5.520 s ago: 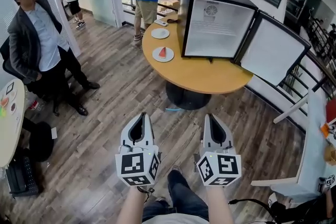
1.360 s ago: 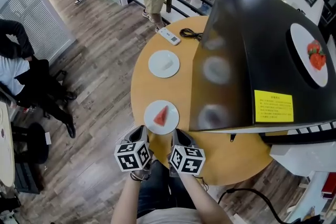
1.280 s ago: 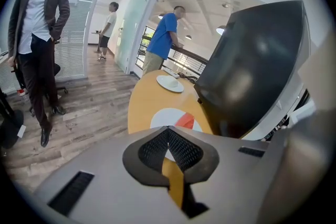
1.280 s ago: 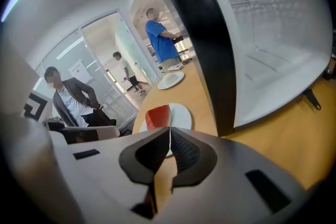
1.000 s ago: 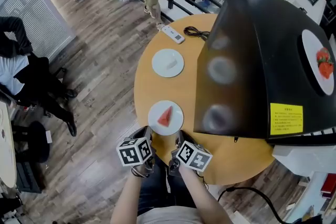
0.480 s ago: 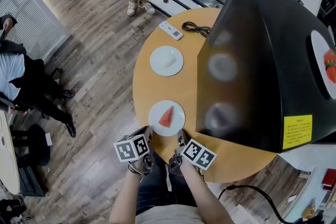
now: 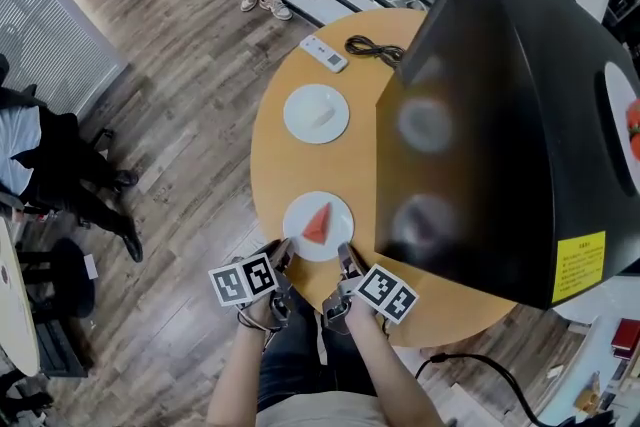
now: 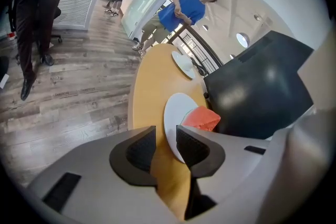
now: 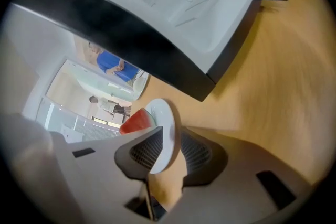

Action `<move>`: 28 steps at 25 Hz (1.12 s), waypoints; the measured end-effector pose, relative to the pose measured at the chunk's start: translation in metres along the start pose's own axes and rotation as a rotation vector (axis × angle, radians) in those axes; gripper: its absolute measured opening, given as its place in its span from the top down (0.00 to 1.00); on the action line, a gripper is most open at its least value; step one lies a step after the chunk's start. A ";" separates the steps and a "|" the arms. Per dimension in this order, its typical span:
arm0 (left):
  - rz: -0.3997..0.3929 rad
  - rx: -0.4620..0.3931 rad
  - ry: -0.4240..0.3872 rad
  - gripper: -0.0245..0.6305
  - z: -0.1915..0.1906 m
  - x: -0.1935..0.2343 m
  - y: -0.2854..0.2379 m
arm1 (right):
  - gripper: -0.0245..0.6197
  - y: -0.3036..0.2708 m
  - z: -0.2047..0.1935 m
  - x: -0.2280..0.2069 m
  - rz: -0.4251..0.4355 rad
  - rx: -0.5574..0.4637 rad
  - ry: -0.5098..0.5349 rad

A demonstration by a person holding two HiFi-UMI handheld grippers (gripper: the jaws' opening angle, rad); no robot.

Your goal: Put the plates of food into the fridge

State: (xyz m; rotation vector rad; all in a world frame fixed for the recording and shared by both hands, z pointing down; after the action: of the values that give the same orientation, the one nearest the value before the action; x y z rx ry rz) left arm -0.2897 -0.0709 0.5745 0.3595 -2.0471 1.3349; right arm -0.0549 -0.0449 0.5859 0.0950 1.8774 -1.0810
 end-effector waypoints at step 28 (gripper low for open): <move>-0.168 0.060 0.186 0.89 0.004 0.006 -0.018 | 0.84 -0.011 -0.001 -0.008 0.179 -0.005 -0.354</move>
State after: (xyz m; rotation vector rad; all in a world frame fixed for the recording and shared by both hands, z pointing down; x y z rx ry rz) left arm -0.2854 -0.0816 0.5898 0.4089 -1.7868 1.2788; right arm -0.0559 -0.0476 0.5990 0.0630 1.5229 -0.9047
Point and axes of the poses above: the fingertips, and each gripper's own axes: y backward along the fingers, x to its left, z out of its top, the point moved 10 cm from there along y, backward along the fingers, and after that the axes turned 7 degrees about x, right-handed, at the moved point
